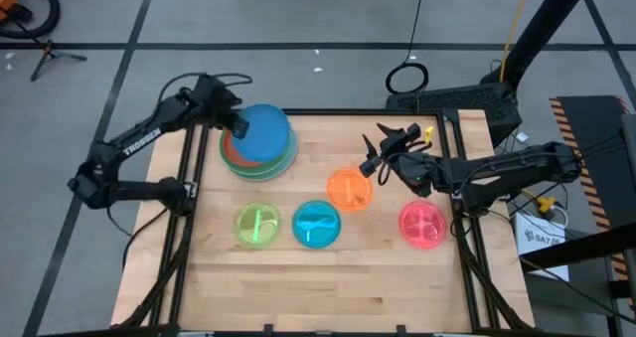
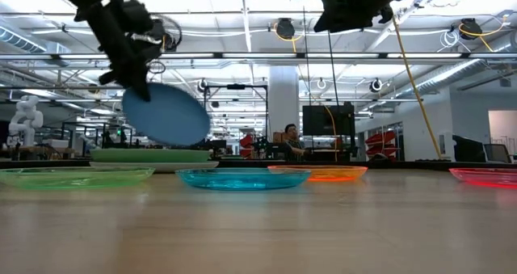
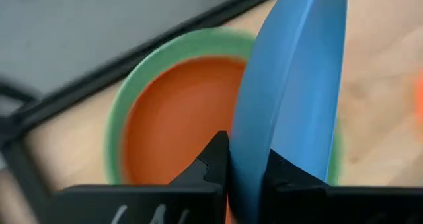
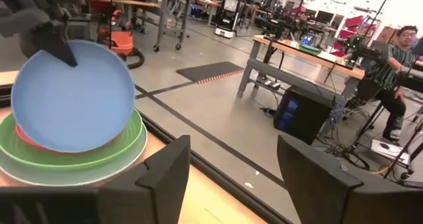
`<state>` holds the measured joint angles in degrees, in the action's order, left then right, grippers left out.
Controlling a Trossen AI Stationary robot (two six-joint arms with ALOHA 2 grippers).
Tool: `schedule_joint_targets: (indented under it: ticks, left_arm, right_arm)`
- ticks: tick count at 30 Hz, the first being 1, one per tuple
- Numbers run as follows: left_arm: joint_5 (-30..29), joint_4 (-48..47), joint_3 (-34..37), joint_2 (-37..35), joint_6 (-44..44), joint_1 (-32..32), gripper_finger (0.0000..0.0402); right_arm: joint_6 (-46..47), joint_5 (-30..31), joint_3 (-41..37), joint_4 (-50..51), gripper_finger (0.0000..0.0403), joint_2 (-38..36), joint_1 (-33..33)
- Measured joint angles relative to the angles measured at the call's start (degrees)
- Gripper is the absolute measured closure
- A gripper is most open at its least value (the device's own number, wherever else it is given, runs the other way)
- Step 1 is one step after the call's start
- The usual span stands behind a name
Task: Stack plastic plates
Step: Stack the blue plate on top of the orange plate, then stack the orange plate on top of the blue plate
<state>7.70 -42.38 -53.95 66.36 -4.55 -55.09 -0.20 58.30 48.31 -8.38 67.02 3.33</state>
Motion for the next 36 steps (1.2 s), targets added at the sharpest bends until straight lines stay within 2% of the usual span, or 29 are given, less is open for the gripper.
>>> schedule_joint_targets:
  ticks: [3,7,15,20,23,27,34,36]
  left_arm:
    - [-0.2,-2.0,0.0,1.8,1.1,-3.9,0.0378]
    - [0.0,-2.7,0.0,3.2,1.1,-6.0,0.0376]
    - [0.0,-3.1,0.0,3.8,1.0,-6.8,0.0287]
    - [-0.2,-3.0,0.0,3.8,2.6,-6.6,0.0257]
    - [-0.8,-3.3,0.0,3.8,4.0,-6.2,0.0254]
    - [-6.6,-5.9,0.0,3.8,5.7,-6.2,0.0253]
    - [-6.6,-6.8,0.0,3.6,6.6,-6.2,0.0252]
    - [-2.7,-6.7,0.0,3.1,5.4,-5.6,0.0252]
  right_arm:
    - [0.6,0.0,0.0,0.0,0.0182,0.0,0.0]
    - [0.9,-0.1,0.0,0.0,0.0182,0.0,0.0]
    - [1.1,-0.1,0.0,1.4,0.0182,0.0,0.0]
    - [1.1,-0.1,0.0,1.5,0.0182,0.0,0.0]
    - [2.5,-0.1,0.0,2.5,0.0182,0.0,0.0]
    - [4.1,-0.1,0.0,3.9,0.0182,0.0,-0.4]
    - [5.5,-0.1,0.0,4.6,0.0182,0.0,-1.8]
    - [6.4,-1.0,0.0,6.3,0.0182,0.0,-1.9]
